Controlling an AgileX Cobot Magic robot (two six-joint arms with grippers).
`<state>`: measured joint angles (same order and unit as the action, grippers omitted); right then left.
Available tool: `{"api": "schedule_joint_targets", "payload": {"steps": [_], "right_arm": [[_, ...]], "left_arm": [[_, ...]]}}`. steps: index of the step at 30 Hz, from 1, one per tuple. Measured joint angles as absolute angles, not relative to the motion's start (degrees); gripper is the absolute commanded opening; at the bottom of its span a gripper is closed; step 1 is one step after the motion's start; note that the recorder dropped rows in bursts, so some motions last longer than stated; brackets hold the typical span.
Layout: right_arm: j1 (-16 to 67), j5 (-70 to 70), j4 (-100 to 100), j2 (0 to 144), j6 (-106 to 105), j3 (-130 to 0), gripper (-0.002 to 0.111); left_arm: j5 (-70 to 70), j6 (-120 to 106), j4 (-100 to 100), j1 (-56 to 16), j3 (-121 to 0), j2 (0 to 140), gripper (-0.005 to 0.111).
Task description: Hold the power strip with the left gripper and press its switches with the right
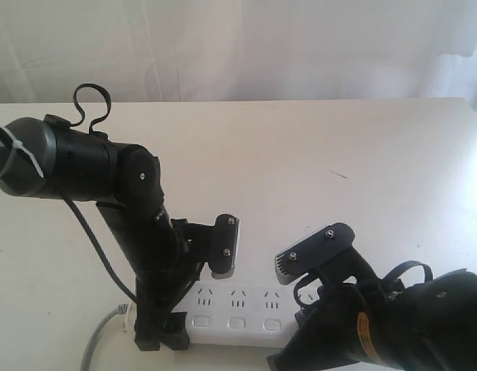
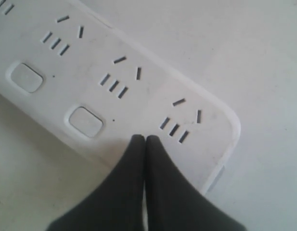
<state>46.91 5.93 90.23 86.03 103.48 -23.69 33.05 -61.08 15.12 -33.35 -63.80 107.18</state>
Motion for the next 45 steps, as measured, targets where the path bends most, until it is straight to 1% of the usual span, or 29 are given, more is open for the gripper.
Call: {"api": "schedule_joint_targets", "payload": {"steps": [4,7,11,15,26,27,29,31,34,36,37,39,45], "right_arm": [[46.9,9.4,92.6,80.4,103.9,-22.0,0.0],[46.9,18.8,98.2,70.5,107.3,-21.4,0.0],[46.9,26.2,99.3,61.0,108.5,-21.4,0.0],[46.9,27.7,99.3,55.6,106.4,-21.4,0.0],[46.9,27.7,99.3,51.1,105.9,-21.4,0.0],[46.9,27.7,99.3,50.6,105.9,-21.4,0.0],[46.9,27.7,99.3,49.8,105.9,-21.4,0.0],[46.9,27.7,99.3,49.1,105.9,-21.6,0.0],[46.9,27.7,99.3,48.2,105.6,-22.0,0.0],[46.9,27.7,99.3,48.0,105.4,-22.4,0.0],[46.9,27.7,99.3,47.9,105.4,-22.5,0.0],[46.9,27.7,99.3,47.9,105.3,-22.6,0.0],[46.9,27.7,99.3,47.8,105.2,-22.7,0.0]], "left_arm": [[32.7,-60.9,15.2,-33.4,-63.8,107.2,0.0],[32.6,-60.5,15.3,-33.4,-63.8,107.2,0.0],[32.3,-60.5,15.3,-33.4,-63.8,107.2,0.0],[32.0,-60.5,15.3,-33.4,-63.8,107.1,0.0],[30.2,-60.5,15.2,-33.4,-63.5,102.3,0.001],[30.0,-60.5,15.2,-33.4,-63.5,101.7,0.002],[29.7,-60.5,15.2,-33.4,-63.5,100.8,0.012],[29.6,-60.5,15.2,-33.4,-63.5,100.3,0.027],[29.6,-60.4,15.2,-33.4,-63.5,100.1,0.055],[29.6,-60.4,15.3,-33.4,-63.5,100.0,0.07],[29.5,-60.4,15.3,-33.4,-63.5,100.0,0.075],[29.3,-60.4,15.5,-33.4,-63.5,99.9,0.079],[29.0,-60.4,15.5,-33.4,-63.5,99.9,0.08]]}}
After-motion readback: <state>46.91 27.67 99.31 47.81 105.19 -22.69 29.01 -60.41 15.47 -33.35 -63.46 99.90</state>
